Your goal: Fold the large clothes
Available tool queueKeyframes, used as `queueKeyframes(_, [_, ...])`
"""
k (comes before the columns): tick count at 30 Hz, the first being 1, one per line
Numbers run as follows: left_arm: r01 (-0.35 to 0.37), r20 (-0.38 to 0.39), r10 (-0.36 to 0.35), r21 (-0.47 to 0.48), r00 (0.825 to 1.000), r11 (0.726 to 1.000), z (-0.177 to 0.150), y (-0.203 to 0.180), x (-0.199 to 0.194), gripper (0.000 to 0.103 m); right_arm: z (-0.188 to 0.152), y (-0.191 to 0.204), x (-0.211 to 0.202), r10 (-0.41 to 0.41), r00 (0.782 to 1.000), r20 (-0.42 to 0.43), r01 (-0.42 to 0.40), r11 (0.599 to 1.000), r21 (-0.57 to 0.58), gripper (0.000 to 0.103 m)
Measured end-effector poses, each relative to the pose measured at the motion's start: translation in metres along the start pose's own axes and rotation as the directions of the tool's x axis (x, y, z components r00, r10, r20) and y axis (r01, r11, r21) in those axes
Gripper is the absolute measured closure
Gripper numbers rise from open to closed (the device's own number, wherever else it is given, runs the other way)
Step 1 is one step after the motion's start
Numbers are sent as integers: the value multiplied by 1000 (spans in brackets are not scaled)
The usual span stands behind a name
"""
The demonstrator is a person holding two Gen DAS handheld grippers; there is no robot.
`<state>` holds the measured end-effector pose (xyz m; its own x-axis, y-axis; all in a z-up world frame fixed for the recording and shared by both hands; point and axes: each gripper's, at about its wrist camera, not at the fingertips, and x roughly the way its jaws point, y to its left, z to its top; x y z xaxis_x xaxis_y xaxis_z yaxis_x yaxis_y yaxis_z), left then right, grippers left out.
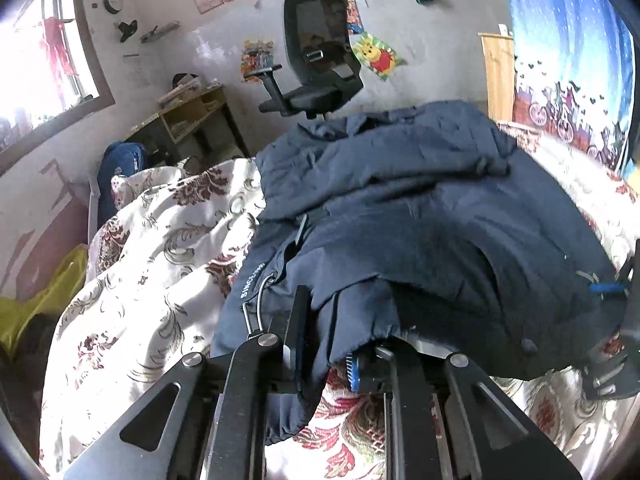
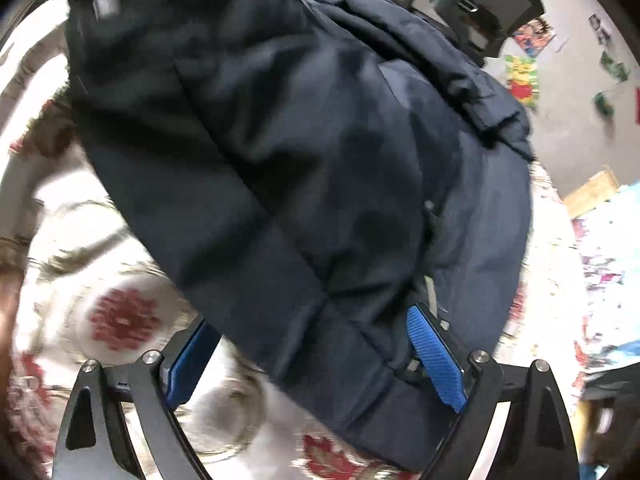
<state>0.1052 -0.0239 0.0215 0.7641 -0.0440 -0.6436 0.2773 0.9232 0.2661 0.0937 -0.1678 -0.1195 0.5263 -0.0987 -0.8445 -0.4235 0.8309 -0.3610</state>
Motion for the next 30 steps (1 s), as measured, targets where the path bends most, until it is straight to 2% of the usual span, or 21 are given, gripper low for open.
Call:
queueKeyframes(2, [3, 1, -3, -8, 1000, 1000, 2, 1, -4, 91, 0, -12, -5, -26, 999, 19, 25, 998, 58, 66])
queueKeyframes(4, [3, -1, -3, -17, 1000, 1000, -2, 3, -9, 92, -1, -26, -17, -24, 997, 73, 14, 991, 134, 72])
queueKeyframes(5, [6, -2, -6, -22, 1000, 1000, -4, 4, -11, 93, -1, -31, -24, -26, 995, 101, 10, 987, 159, 85])
queueKeyframes(8, [5, 3, -5, -47, 1000, 999, -13, 9, -19, 96, -5, -42, -52, -79, 977, 197, 32, 973, 228, 92])
queueKeyframes(12, [-2, 32, 3, -45, 999, 999, -21, 10, -42, 96, -15, -52, -99, -145, 932, 333, 33, 947, 319, 94])
queueKeyframes(16, [-3, 87, 5, -19, 996, 1000, -21, 9, -80, 97, -26, -55, -144, -192, 885, 423, 22, 927, 376, 95])
queueKeyframes(21, [12, 148, -8, -23, 989, 1000, -14, 18, -129, 97, -36, -65, -195, -205, 834, 512, -25, 914, 406, 95])
queueKeyframes(25, [-4, 192, 9, -29, 981, 1000, -4, 26, -161, 97, -37, -67, -232, -218, 786, 578, -26, 923, 383, 96])
queueKeyframes(28, [-33, 208, 34, -7, 978, 999, 11, 29, -171, 97, -27, -72, -250, -221, 766, 604, -24, 929, 370, 96])
queueKeyframes(30, [-48, 205, 47, 3, 978, 999, 24, 31, -169, 97, -16, -81, -252, -210, 766, 608, -40, 928, 371, 96])
